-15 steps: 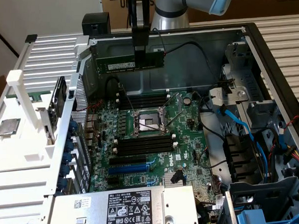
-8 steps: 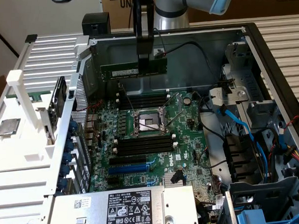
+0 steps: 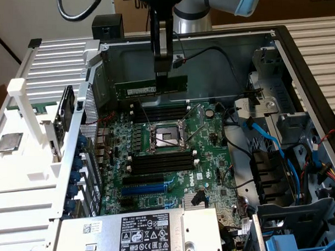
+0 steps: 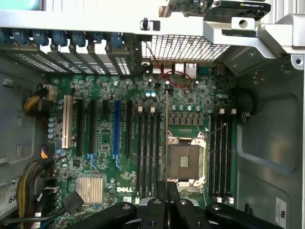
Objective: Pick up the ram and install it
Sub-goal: 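Insert the ram into the slot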
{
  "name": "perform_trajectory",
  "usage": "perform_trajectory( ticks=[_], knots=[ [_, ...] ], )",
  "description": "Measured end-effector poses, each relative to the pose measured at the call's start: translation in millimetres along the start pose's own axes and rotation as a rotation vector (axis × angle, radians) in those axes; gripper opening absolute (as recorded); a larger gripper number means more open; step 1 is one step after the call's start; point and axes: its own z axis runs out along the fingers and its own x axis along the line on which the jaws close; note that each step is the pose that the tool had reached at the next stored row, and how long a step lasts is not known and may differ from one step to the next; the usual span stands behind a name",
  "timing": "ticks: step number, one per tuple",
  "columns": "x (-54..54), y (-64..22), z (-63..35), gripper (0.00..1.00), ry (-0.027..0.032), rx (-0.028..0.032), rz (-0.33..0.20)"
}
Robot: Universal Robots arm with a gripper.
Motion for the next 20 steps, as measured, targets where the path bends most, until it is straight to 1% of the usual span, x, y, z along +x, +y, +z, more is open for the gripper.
perform_trajectory(
  ticks=[5,6,14,16,20],
  knots=[
    [0.4,-0.6,9.1,0.12,-0.0001,0.0001,0.002],
    [0.5,-1.0,12.5,0.12,-0.0001,0.0001,0.002],
    [0.6,-4.1,24.3,0.12,-0.0001,-0.0002,0.004],
    [0.7,-4.4,26.9,0.12,0.0002,-0.0002,0.006],
    [0.5,-6.5,28.9,0.12,0.0008,0.0003,0.015]
  ],
)
